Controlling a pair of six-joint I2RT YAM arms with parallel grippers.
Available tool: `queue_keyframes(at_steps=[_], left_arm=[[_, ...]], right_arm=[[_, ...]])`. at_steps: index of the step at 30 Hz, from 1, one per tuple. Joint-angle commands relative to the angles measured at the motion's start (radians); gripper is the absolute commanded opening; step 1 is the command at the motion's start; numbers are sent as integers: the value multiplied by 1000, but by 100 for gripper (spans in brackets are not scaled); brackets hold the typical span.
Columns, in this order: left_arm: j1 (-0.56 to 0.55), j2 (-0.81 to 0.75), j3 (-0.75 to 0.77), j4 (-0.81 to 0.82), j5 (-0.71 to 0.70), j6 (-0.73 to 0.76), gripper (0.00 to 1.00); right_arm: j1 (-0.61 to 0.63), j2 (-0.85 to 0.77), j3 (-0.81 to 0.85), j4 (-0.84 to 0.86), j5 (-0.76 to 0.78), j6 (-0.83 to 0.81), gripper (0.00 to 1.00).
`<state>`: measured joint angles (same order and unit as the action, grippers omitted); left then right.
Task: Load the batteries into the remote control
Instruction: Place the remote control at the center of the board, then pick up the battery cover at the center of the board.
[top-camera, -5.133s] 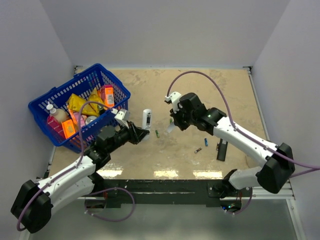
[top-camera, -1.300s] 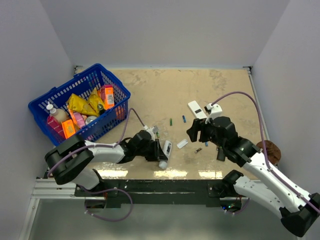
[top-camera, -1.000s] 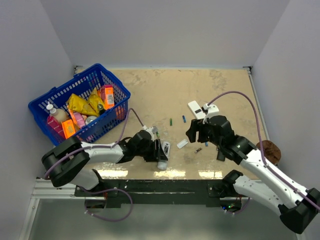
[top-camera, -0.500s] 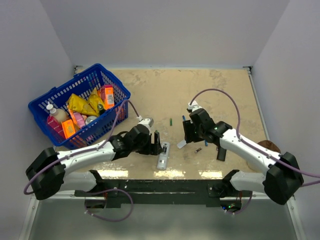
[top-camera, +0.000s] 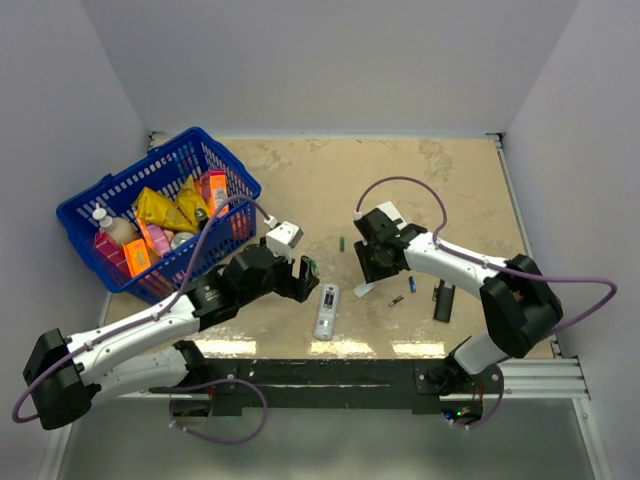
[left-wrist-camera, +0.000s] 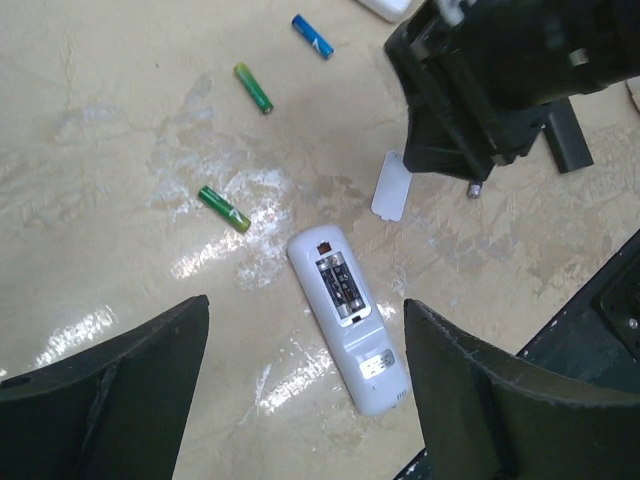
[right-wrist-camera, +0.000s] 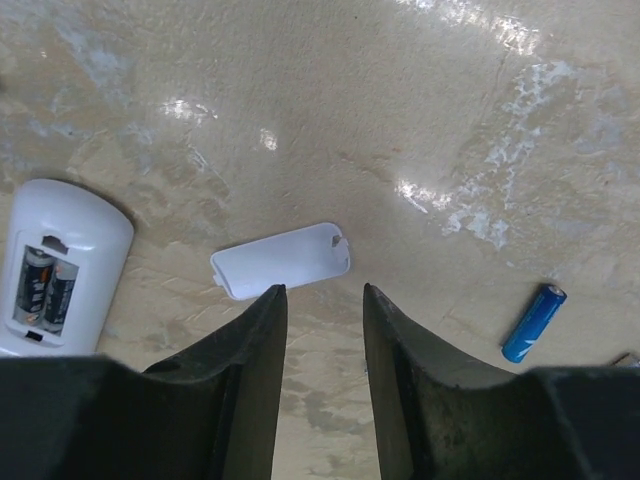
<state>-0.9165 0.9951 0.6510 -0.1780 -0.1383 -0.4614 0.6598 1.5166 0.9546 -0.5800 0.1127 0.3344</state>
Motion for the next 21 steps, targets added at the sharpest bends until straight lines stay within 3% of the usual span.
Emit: queue_keyframes(at_steps=[1, 13, 20, 21], left_arm=[[1, -68, -22, 115, -8, 185, 82], [2, -98, -45, 205, 57, 291, 82], [4, -85, -67, 276, 72, 293, 82], [2, -81, -68, 293, 81, 299, 82]], right_arm=[[-3, 63, 50, -18, 13, -20, 36], [-2, 168, 92, -20, 28, -26, 30], [-3, 175, 56, -29, 27, -38, 21], [-3, 162, 52, -29, 28, -40, 15]])
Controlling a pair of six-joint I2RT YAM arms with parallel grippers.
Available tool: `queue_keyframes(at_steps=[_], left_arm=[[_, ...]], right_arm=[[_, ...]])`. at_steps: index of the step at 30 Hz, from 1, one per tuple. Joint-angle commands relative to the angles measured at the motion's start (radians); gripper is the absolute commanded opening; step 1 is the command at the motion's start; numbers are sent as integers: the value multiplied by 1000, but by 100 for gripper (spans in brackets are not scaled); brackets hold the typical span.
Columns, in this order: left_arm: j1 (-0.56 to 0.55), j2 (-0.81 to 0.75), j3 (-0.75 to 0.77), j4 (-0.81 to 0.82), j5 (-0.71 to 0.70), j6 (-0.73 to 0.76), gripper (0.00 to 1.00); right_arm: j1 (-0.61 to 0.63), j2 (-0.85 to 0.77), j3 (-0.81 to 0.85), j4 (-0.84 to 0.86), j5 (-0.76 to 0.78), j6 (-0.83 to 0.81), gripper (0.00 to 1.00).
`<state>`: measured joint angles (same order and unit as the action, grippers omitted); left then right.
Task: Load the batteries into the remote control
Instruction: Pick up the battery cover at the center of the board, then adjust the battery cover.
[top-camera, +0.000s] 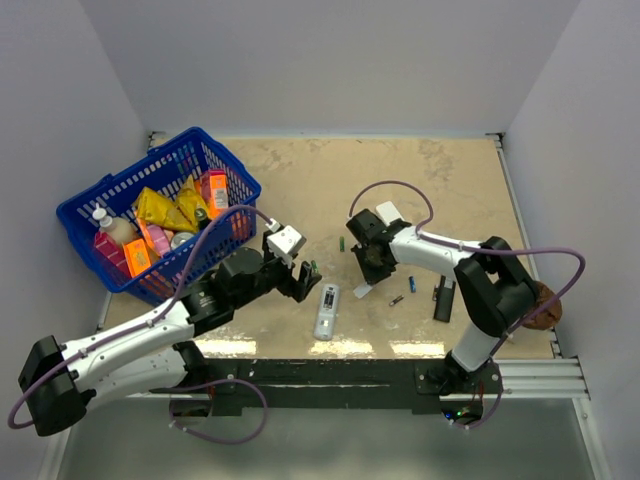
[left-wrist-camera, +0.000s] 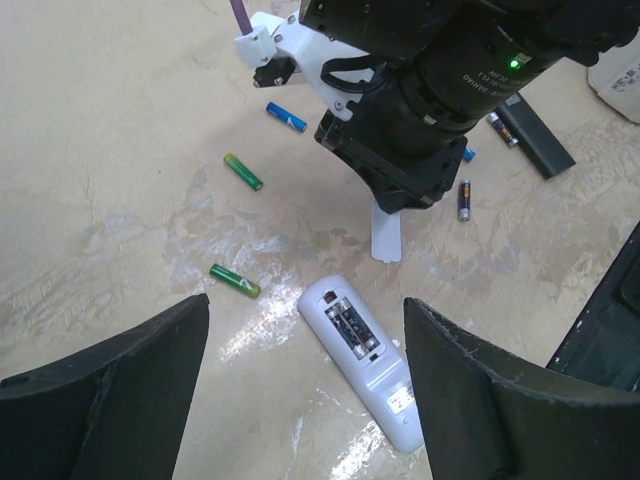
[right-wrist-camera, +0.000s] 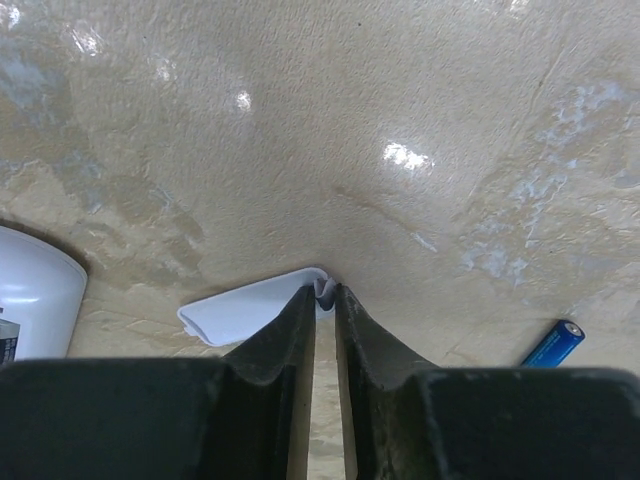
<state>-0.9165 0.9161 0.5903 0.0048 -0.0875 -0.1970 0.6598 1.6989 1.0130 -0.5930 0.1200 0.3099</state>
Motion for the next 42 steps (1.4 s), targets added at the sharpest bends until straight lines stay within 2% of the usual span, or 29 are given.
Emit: queue_keyframes(at_steps=[1, 2, 3, 6, 14, 21, 24, 33, 37, 42], left_arm=[[2, 9, -7, 119, 54, 42, 83], [2, 15, -9, 129, 67, 65, 83], [2, 27, -7, 150, 78, 77, 83], [2, 56, -9, 190, 112, 116, 83], [-2, 139, 31, 270, 183, 270, 83], [-38, 233, 100, 262, 207, 346, 83], [-77, 265, 112, 276, 149, 379, 83], [-148, 366, 138, 336, -44, 533, 75], [-168, 398, 149, 345, -98, 559, 61], [-189, 421, 151, 347, -144, 591, 61]], right_arm=[[-2, -25, -8, -25, 24, -14, 13], [-3, -36, -7, -30, 23, -15, 11], [-3, -56, -4, -34, 21, -15, 5], [-3, -117, 18, -67, 13, -18, 0], [1, -223, 122, -145, -16, -31, 0], [27, -291, 165, -128, -8, -6, 0], [49, -304, 167, -114, -10, 11, 0], [95, -326, 179, -100, -2, 43, 0], [98, -334, 185, -100, -2, 44, 0], [100, -338, 191, -102, -3, 46, 0]])
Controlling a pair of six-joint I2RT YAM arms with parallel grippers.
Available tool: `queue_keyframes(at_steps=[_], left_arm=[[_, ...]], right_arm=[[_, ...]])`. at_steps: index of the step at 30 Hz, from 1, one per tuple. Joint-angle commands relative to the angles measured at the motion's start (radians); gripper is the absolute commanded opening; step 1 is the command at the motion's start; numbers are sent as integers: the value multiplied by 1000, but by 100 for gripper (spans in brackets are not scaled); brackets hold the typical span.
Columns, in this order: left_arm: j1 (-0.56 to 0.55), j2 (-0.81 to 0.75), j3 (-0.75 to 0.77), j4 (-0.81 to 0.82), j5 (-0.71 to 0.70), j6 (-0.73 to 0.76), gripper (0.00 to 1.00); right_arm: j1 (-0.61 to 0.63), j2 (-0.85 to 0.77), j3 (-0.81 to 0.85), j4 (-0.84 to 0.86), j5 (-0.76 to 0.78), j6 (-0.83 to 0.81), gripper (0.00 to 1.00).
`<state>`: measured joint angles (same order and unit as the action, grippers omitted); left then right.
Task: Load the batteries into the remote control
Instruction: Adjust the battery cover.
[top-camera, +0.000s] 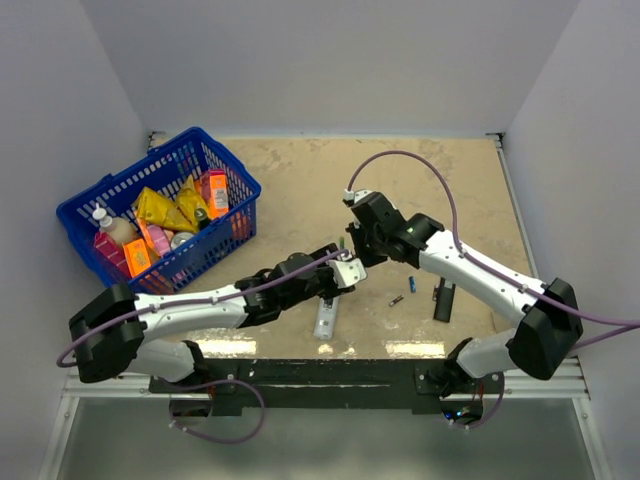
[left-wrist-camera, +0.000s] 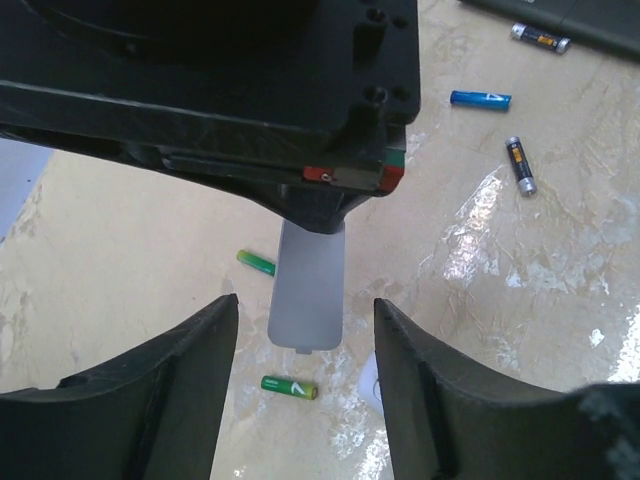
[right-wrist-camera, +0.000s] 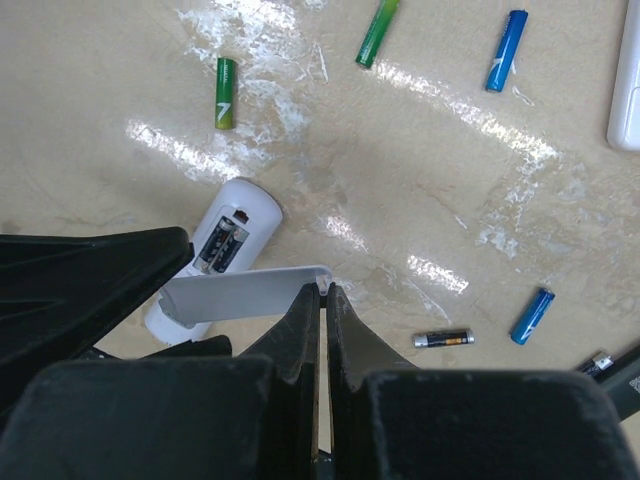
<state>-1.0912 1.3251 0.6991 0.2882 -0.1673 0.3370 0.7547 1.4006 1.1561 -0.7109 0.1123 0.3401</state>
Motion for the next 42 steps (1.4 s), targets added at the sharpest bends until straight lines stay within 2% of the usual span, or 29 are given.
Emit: queue_keyframes(at_steps=[1, 4, 9, 24, 33, 39, 42], left_arm=[[-16, 14, 42, 63, -72, 62, 64], [-18, 20, 42, 63, -77, 62, 68], [-18, 25, 42, 78, -97, 57, 68], [-18, 68, 68, 49, -51, 53, 50], [-19, 80, 79, 22, -52, 48, 50], [-18, 86, 86, 8, -67, 43, 40], [-19, 85, 86, 2, -75, 42, 28]], right_arm=[[8, -41, 47, 16, 3, 16, 0], [6, -38, 47, 17, -3, 14, 0], [9, -37, 48, 22, -10, 14, 0], [14, -41, 51, 28, -20, 25, 0], [15, -40, 54, 31, -25, 23, 0], [14, -40, 59, 37, -26, 25, 0], [14, -41, 63, 36, -28, 22, 0]])
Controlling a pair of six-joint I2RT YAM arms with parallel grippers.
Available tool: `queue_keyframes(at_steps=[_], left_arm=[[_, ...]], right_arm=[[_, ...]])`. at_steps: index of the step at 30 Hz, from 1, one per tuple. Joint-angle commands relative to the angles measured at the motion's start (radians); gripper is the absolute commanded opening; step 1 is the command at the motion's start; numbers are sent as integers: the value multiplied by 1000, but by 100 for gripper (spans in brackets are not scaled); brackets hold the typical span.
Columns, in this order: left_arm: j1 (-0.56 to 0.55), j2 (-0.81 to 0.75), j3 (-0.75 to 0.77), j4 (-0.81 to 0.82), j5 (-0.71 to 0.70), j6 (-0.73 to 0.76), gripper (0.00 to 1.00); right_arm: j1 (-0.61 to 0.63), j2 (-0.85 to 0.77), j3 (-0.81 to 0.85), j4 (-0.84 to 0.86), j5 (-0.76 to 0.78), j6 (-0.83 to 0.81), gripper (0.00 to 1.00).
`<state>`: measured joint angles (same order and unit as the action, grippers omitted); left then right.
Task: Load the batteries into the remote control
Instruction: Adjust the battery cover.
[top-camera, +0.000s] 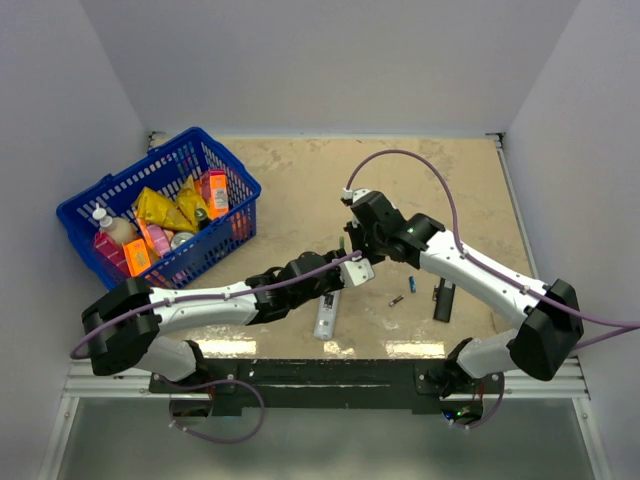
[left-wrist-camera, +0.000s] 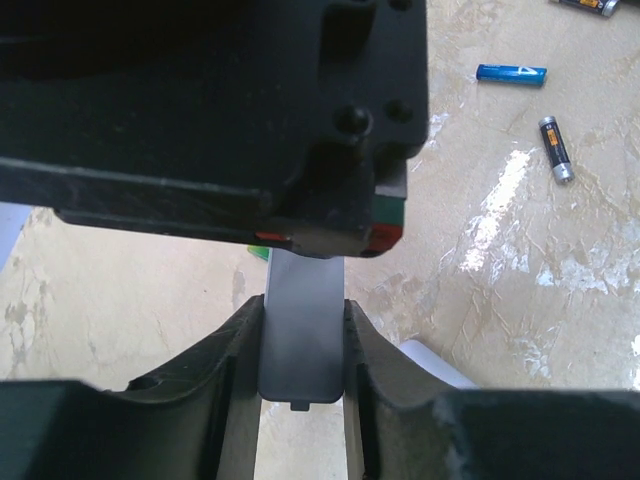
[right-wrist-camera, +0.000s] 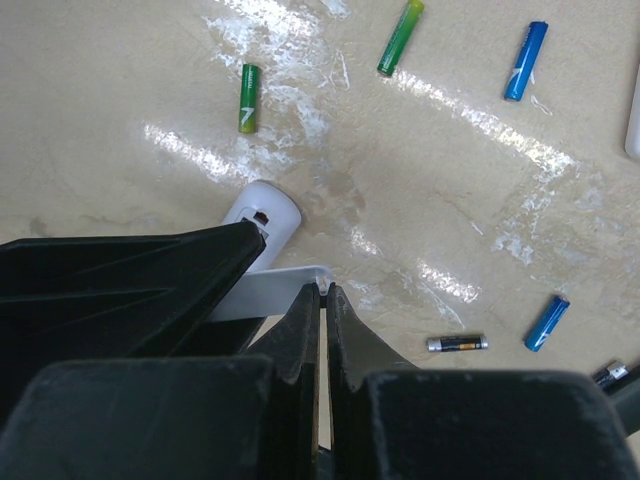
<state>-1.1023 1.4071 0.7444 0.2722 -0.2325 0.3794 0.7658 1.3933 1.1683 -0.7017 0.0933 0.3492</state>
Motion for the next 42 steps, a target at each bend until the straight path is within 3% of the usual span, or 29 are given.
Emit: queue_keyframes(at_steps=[1, 3, 6, 9, 12, 15, 20, 23, 31, 34, 42], left_arm=[[-7, 0, 39, 18, -11, -4, 25], [-7, -3, 36, 21, -18, -11, 17], [-7, -13, 30, 33, -24, -31, 8], [-5, -26, 20, 47, -36, -65, 5], [-2, -54, 0, 68, -41, -115, 2], [50, -103, -30, 93, 16, -213, 1], [202, -249, -123, 206, 304, -430, 1], [239, -318, -137, 236, 384, -484, 1], [286, -430, -122, 327, 568, -623, 2], [294, -448, -117, 390, 624, -680, 3], [305, -476, -134, 596, 720, -842, 4]], right_arm=[[4, -36, 51, 28, -10, 13, 0], [3, -42, 50, 34, -18, 13, 2], [3, -63, 54, 39, -9, 16, 13], [0, -86, 85, 30, 6, 2, 38], [-11, -128, 109, 50, -3, -15, 55], [-34, -198, 102, 117, -65, -44, 65], [-82, -316, 13, 267, -260, -113, 67], [-85, -417, -63, 407, -334, -167, 70], [-85, -608, -203, 724, -533, -296, 73], [-86, -617, -219, 754, -578, -306, 79], [-102, -609, -248, 847, -705, -283, 79]])
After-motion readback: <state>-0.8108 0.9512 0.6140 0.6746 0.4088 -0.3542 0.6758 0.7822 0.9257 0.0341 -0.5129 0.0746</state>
